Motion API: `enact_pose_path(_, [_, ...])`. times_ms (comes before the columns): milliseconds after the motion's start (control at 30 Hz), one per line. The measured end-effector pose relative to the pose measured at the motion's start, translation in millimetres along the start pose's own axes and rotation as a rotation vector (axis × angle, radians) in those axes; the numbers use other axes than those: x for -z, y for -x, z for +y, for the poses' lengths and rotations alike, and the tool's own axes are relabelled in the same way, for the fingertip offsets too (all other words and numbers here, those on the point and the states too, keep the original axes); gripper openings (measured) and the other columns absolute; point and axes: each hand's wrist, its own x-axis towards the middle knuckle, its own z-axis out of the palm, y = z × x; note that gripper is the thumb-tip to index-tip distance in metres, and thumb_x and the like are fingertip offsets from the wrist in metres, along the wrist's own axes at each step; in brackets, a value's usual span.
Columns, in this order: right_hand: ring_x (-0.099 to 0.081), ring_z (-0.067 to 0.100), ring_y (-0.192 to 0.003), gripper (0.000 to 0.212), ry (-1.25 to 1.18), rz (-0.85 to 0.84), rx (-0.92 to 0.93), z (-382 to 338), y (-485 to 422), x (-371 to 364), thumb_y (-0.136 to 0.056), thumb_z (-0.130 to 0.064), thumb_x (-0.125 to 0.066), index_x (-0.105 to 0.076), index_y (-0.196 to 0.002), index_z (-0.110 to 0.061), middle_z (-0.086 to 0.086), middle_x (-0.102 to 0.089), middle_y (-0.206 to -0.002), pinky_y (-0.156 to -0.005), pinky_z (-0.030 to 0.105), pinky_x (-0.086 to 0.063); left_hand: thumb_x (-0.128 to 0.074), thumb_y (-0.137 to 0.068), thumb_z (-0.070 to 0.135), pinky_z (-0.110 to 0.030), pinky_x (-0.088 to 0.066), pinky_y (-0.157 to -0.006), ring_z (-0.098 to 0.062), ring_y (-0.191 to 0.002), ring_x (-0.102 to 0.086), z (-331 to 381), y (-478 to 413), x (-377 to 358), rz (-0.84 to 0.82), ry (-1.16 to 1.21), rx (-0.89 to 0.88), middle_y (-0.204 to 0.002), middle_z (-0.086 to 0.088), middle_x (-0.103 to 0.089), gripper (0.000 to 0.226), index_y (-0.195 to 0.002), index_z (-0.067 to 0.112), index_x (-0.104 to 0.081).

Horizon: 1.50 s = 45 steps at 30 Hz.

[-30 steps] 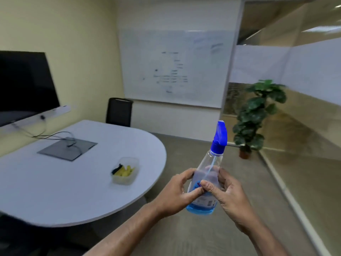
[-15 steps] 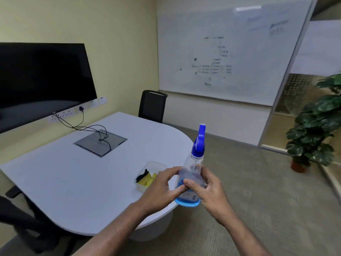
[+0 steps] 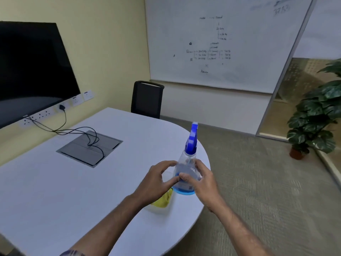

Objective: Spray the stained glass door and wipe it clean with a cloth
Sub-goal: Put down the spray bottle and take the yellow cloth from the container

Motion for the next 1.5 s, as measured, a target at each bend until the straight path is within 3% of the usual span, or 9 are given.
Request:
enact_pose_path(67, [-0.063,0.001,-0.119,0.05,-0.022,0.052,-0.011,8,-26,-17,-0.077,-0.05,-0.086,-0.064,-0.121,-0.041,-0.014,-0.07,-0.125,-0.081,0.017,-0.059,-0.069,-0.092,0.058,-0.031,-0.046,-0.115,-0.002,-0.136,-0.052,-24,-25,17,-0.001,0.023,-0.002,-0.144,0.022,-0.06,0.053,-0.141,0.039,-0.058])
enact_pose_path(167, [-0.063,0.016,-0.124,0.051,-0.033,0.102,-0.053,17,-64,-39,-0.08,-0.04,-0.086,-0.064,-0.126,-0.035,-0.008,-0.07,-0.127,-0.094,0.038,-0.061,-0.068,-0.096,0.052,-0.037,-0.046,-0.117,-0.002,-0.138,-0.051,-57,-62,36,0.02,0.043,-0.006,-0.147,0.019,-0.059,0.05,-0.142,0.036,-0.058])
enact_pose_path(267, [-0.061,0.02,-0.126,0.052,-0.023,0.15,-0.076,27,-100,-54,-0.083,-0.034,-0.085,-0.063,-0.129,-0.03,-0.004,-0.069,-0.129,-0.102,0.047,-0.057,-0.061,-0.101,0.049,-0.044,-0.041,-0.122,-0.013,-0.151,-0.041,-91,-94,46,-0.01,-0.01,0.0,-0.158,0.011,-0.051,0.05,-0.148,0.034,-0.053])
enact_pose_path(433, [-0.062,0.018,-0.122,0.046,-0.025,0.171,-0.087,50,-152,-72,-0.086,-0.028,-0.083,-0.063,-0.128,-0.028,-0.003,-0.07,-0.127,-0.094,0.033,-0.059,-0.05,-0.106,0.048,-0.036,-0.026,-0.125,-0.014,-0.161,-0.02,-139,-129,41,-0.036,-0.08,0.023,-0.17,0.008,-0.035,0.054,-0.157,0.034,-0.041])
enact_pose_path(767, [-0.064,0.004,-0.111,0.044,-0.006,0.148,-0.164,125,-224,-100,-0.09,-0.025,-0.079,-0.058,-0.127,-0.038,-0.016,-0.067,-0.123,-0.075,0.01,-0.054,-0.038,-0.112,0.035,-0.025,-0.01,-0.125,-0.009,-0.163,-0.011,-225,-135,-6,-0.053,-0.126,0.115,-0.173,0.009,-0.025,0.053,-0.163,0.028,-0.03])
enact_pose_path(967, [-0.062,0.018,-0.122,0.058,0.008,0.154,-0.229,175,-247,-116,-0.091,-0.024,-0.079,-0.054,-0.143,-0.02,0.0,-0.064,-0.136,-0.092,0.021,-0.054,-0.04,-0.112,0.029,-0.023,-0.008,-0.126,-0.007,-0.161,-0.008,-264,-124,-21,-0.079,-0.131,0.155,-0.172,0.004,-0.027,0.048,-0.16,0.023,-0.038])
enact_pose_path(1133, [-0.06,0.013,-0.116,0.057,0.022,0.166,-0.283,205,-257,-123,-0.091,-0.027,-0.078,-0.053,-0.141,-0.025,-0.009,-0.061,-0.13,-0.082,0.009,-0.051,-0.049,-0.109,0.037,-0.03,-0.011,-0.128,-0.017,-0.164,-0.009,-280,-112,-35,-0.13,-0.137,0.205,-0.173,-0.002,-0.028,0.044,-0.15,0.022,-0.053])
enact_pose_path(1333, [-0.055,0.021,-0.13,0.065,0.068,0.149,-0.335,231,-257,-125,-0.09,-0.026,-0.08,-0.051,-0.147,-0.018,0.003,-0.059,-0.144,-0.108,0.04,-0.052,-0.057,-0.102,0.049,-0.03,-0.012,-0.128,-0.017,-0.164,-0.008,-286,-103,-52,-0.17,-0.196,0.247,-0.173,-0.002,-0.027,0.059,-0.153,0.022,-0.047])
enact_pose_path(1500, [-0.056,0.023,-0.13,0.063,0.106,0.137,-0.355,244,-255,-122,-0.09,-0.026,-0.08,-0.052,-0.146,-0.016,0.005,-0.06,-0.143,-0.107,0.041,-0.052,-0.058,-0.1,0.053,-0.03,-0.011,-0.128,-0.018,-0.165,-0.005,-294,-99,-60,-0.212,-0.309,0.245,-0.174,-0.004,-0.024,0.063,-0.152,0.019,-0.047])
